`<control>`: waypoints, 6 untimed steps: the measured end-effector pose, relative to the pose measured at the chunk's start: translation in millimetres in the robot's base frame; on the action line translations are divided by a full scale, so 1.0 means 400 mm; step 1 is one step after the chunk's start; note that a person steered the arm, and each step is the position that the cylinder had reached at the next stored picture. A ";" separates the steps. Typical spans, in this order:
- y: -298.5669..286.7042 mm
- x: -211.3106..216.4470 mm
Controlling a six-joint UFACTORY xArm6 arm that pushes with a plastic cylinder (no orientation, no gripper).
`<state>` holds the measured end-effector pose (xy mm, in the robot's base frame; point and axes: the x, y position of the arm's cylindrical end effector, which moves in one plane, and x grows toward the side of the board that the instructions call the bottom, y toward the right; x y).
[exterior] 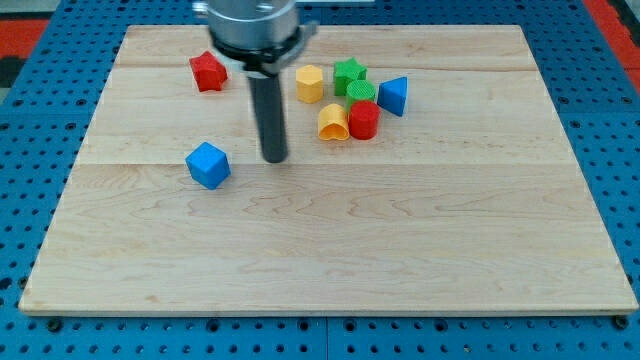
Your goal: Push the yellow heart towards the green circle
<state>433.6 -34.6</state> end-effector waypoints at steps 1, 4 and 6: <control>0.046 -0.040; 0.040 -0.124; 0.029 -0.067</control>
